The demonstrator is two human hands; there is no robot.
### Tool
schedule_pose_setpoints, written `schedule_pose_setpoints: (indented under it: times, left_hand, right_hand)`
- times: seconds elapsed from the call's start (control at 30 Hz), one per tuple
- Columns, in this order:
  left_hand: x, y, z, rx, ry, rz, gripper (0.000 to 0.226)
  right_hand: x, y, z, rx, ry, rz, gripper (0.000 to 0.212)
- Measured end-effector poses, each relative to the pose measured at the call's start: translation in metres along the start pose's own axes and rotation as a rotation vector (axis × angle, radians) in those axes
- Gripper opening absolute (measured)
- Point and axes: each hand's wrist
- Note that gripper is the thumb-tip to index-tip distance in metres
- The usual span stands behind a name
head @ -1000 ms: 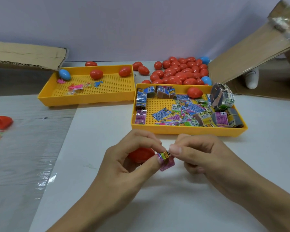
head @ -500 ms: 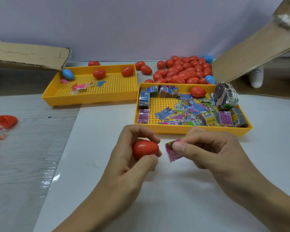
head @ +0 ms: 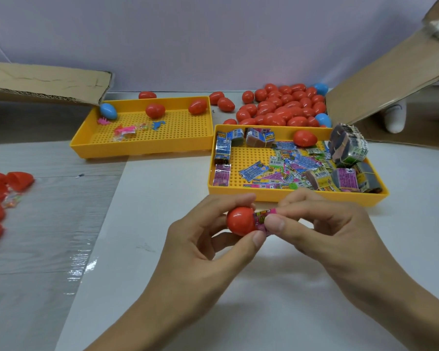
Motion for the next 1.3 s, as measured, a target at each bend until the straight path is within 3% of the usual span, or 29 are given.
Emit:
schedule_pose_setpoints:
  times: [0.23,0.4,0.6,0.87,1.3]
  left_hand:
    - [-0.0004,-0.0011,0.0002,0.044,0.001,0.017,0.051]
    - [-0.0001,-0.0003,-0.0006,0.059,0.021,0.014,0.043]
    - [-0.0012,0.0016,-0.0012,0.088,0.005,0.008,0.026]
    - [-0.0010,0.0023,0.0037,0.046,-0.038,0.006,0.031]
    - [0.0011,0.0006,0.0062,-0.109,-0.152,-0.103,0.032]
  right_hand:
    - [-0.0009,0.0014,-0.0003,0.032,0.032,-0.041,0.012]
    - [-0.0011,0.0019,0.0005,0.015,0.040,-0.093,0.011]
    - [-0.0002,0.0042,0.0027,0.003,0.066,-0.045,0.010]
    - [-0.0001,0.0039,0.0003,0.171,0.065,-0.068,0.014]
    - [0.0025,-0.0004,0.0007,0.178,0.064,-0.042,0.018]
Point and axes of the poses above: each hand's wrist, its own x-axis away from the middle knuckle, its own y-axis out of the back of the hand, z = x × y, and after that the axes turned 8 degrees about -y, right-handed
